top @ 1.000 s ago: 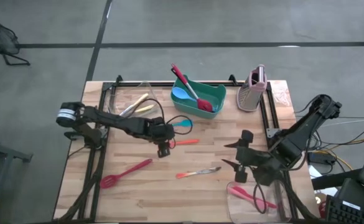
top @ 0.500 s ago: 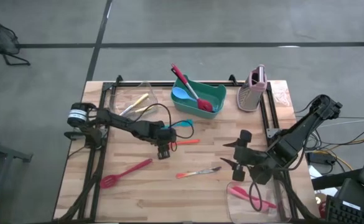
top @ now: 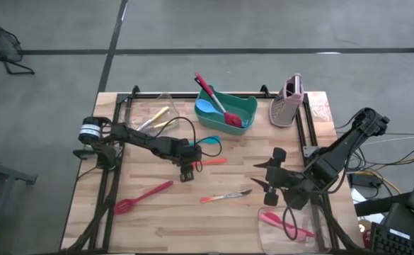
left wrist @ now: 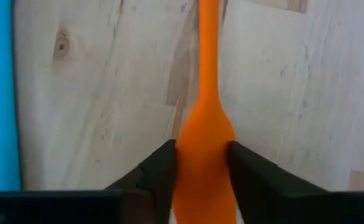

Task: Pick & Place Kitchen Items
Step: Put the orange spatula into the bottom transparent bin

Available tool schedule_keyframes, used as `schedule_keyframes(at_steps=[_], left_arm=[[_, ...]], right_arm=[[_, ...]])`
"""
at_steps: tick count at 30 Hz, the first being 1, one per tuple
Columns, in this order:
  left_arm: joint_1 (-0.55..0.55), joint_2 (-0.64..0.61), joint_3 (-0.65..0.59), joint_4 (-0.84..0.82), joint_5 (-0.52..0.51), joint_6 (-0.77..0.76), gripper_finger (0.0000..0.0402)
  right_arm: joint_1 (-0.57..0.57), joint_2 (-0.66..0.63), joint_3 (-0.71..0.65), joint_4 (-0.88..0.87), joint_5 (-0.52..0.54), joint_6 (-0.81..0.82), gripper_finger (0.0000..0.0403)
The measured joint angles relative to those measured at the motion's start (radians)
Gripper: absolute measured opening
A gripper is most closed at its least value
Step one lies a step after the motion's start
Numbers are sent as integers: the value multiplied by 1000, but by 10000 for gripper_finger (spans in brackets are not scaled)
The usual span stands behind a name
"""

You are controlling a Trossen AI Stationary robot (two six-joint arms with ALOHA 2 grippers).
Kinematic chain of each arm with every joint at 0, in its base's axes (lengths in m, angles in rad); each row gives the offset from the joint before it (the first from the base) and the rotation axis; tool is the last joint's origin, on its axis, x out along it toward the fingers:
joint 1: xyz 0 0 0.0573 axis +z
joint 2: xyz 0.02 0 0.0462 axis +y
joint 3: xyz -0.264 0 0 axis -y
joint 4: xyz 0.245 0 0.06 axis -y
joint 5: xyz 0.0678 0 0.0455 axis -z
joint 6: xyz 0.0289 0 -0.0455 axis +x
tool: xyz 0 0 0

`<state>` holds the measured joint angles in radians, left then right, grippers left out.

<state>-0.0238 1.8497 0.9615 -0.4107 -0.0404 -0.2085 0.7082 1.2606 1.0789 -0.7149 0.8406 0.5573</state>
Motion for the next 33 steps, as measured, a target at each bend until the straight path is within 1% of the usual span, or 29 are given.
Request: schedule_keyframes(at_steps=[6, 8, 14, 17, 20, 24, 27, 29, 33], left_arm=[[-4, -29, -1, 3, 7, 30, 41], [-7, -54, -3, 10, 12, 44, 19], [-32, -183, -8, 54, -21, 84, 19], [-56, -282, -9, 80, -60, 102, 19], [-91, -358, -2, 161, -73, 108, 19], [-148, -390, -4, 210, -81, 128, 19], [-182, -387, 3, 242, -139, 139, 19], [-197, -378, 7, 257, -173, 156, 19], [-205, -358, 24, 267, -182, 159, 19]], right_arm=[[0, 0, 0, -1, 21, -2, 195], [0, 0, -3, -2, 21, -2, 191], [0, 0, -17, -1, 25, 7, 177], [-1, 0, -33, 14, 27, 22, 171], [-10, 0, -64, 59, 22, 23, 169], [-39, 0, -90, 109, 19, 25, 180], [-68, 0, -93, 136, 19, 27, 201], [-90, 0, -94, 143, -4, 20, 217], [-124, 5, -94, 168, -54, 9, 243]])
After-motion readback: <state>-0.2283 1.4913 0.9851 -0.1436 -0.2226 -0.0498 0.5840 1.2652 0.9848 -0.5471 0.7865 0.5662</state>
